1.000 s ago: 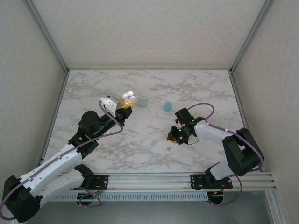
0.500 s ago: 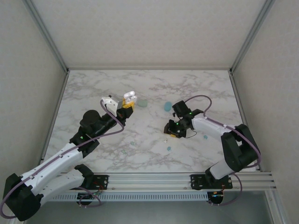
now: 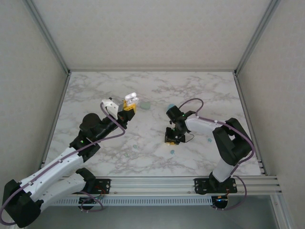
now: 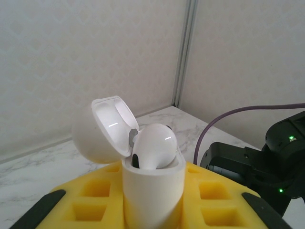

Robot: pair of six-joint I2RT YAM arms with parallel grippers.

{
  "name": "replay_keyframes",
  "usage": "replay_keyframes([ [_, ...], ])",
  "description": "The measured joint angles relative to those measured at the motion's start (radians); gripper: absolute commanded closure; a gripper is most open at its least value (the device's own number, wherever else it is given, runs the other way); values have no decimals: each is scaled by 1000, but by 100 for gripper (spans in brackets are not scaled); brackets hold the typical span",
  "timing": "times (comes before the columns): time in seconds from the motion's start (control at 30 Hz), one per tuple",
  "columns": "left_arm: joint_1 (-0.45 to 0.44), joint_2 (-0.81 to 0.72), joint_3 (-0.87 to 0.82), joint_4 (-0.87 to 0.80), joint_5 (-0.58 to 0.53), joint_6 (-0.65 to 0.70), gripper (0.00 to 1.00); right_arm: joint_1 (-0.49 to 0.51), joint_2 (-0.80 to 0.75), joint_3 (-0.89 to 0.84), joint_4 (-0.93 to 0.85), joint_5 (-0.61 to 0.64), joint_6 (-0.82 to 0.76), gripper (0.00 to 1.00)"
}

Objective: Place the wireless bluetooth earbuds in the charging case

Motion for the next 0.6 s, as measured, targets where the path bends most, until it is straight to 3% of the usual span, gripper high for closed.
replay_keyframes([
  [0.07,0,0,0,0,0,0,86,0,0,9,-8,9,-8,86],
  [0.37,0,0,0,0,0,0,85,3,0,27,-32,63,-44,86],
  [0.6,0,-2,0,0,-10,0,85,65,-2,89,-123,254,-75,85],
])
